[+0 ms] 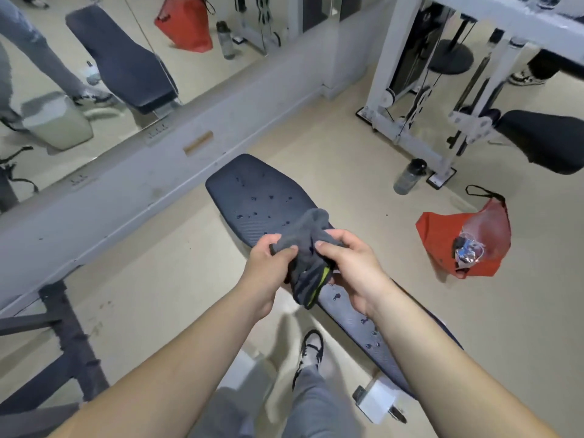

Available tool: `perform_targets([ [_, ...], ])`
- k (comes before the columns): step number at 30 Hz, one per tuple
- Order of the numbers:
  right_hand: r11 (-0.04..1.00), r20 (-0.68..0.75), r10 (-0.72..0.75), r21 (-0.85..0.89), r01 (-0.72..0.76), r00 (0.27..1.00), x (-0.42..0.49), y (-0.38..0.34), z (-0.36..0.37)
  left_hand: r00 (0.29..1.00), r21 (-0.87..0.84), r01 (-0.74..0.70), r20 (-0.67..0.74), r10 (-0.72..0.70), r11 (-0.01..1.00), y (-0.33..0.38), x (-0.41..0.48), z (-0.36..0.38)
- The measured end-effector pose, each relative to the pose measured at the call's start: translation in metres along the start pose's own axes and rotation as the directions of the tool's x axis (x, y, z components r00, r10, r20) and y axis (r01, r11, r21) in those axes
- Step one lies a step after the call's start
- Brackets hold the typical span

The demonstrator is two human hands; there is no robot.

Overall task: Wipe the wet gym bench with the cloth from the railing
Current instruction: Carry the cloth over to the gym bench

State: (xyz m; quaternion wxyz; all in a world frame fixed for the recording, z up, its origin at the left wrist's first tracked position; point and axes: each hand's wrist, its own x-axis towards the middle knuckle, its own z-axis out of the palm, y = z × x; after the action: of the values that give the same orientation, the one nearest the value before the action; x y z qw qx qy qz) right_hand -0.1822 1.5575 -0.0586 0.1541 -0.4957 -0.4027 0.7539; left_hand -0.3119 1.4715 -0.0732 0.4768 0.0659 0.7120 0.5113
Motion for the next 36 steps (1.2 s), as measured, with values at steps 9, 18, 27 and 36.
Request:
perform_targets([
  [9, 0.997, 0.063, 0.024, -0.080, -0.019, 0.998, 0.067, -0.020, -0.001, 0.988, -0.074, 0.112, 0.119, -0.103, 0.991, 0.024, 0.062, 0.044],
  [18, 0.971, 0.145, 0.166, -0.197, -0.136, 0.975, 0.138, -0.033, 0.047, 0.985, 0.030, 0.158, 0.069, -0.160, 0.987, 0.048, 0.149, -0.033],
  [27, 0.909, 0.025, -0.022, -0.415, 0.030, 0.999, 0.238, -0.003, 0.197, 0.948, 0.071, 0.119, 0.289, -0.135, 0.990, 0.080, 0.259, -0.141],
  [36, 0.870, -0.262, -0.162, -0.492, 0.013, 0.951, 0.384, 0.061, 0.195, 0.913, 0.263, 0.101, 0.358, -0.194, 0.960, 0.034, 0.402, -0.184],
])
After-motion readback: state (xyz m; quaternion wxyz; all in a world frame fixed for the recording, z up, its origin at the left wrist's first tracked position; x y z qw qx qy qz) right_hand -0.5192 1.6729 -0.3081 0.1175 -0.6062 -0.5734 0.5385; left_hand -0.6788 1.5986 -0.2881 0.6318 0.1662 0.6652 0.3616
